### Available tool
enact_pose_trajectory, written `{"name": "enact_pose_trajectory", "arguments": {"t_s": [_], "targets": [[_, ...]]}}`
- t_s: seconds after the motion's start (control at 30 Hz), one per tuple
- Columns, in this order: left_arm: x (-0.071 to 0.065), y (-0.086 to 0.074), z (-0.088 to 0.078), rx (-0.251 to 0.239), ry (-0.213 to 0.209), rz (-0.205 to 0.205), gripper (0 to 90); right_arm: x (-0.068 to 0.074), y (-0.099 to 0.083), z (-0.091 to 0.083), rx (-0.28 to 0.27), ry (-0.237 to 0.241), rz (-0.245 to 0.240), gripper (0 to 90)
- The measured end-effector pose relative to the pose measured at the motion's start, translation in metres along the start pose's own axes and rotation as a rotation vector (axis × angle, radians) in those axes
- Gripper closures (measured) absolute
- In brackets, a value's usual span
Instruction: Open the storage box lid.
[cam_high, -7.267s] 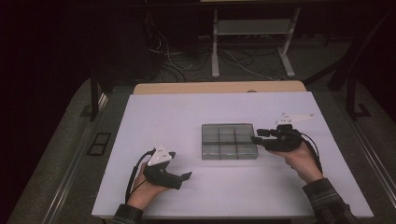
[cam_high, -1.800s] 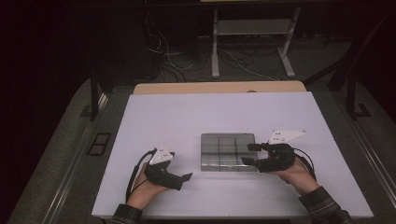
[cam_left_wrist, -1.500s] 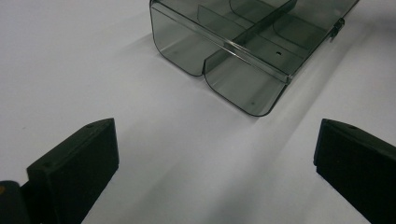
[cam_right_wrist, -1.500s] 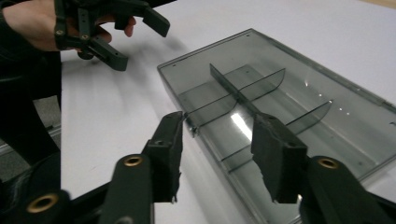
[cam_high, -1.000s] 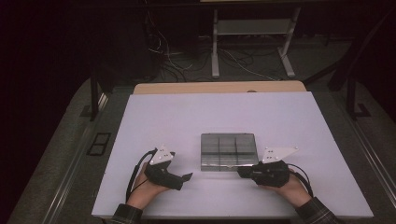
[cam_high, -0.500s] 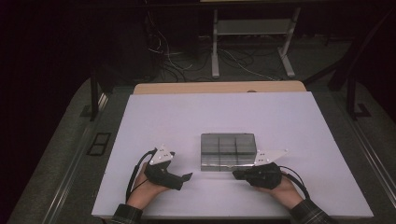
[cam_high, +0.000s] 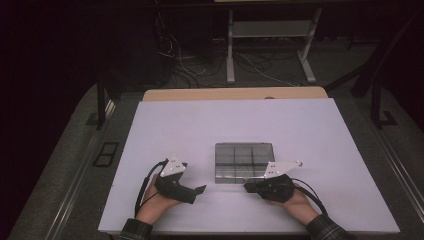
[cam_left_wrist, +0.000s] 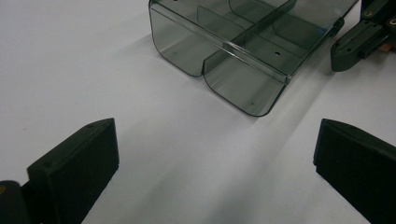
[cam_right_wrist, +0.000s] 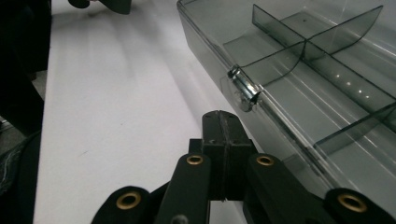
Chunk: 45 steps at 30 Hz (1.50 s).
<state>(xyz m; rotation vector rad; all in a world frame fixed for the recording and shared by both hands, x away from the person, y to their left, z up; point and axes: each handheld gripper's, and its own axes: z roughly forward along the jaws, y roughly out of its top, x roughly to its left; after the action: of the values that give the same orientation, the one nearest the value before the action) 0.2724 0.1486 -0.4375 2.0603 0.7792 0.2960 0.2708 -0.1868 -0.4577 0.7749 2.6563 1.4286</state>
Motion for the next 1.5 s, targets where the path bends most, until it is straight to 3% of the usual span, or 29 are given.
{"name": "enact_pose_trajectory", "arguments": {"t_s": [0.57, 1.5], "targets": [[-0.0001, 0.0000, 0.0002, 0.000, -0.002, 0.000, 0.0, -0.0011, 0.0009, 0.0014, -0.021, -0.030, 0.004, 89.4], [0.0000, 0.0001, 0.0008, 0.002, -0.006, 0.003, 0.0, -0.0002, -0.0005, -0.0028, -0.062, -0.032, -0.006, 89.4]]}}
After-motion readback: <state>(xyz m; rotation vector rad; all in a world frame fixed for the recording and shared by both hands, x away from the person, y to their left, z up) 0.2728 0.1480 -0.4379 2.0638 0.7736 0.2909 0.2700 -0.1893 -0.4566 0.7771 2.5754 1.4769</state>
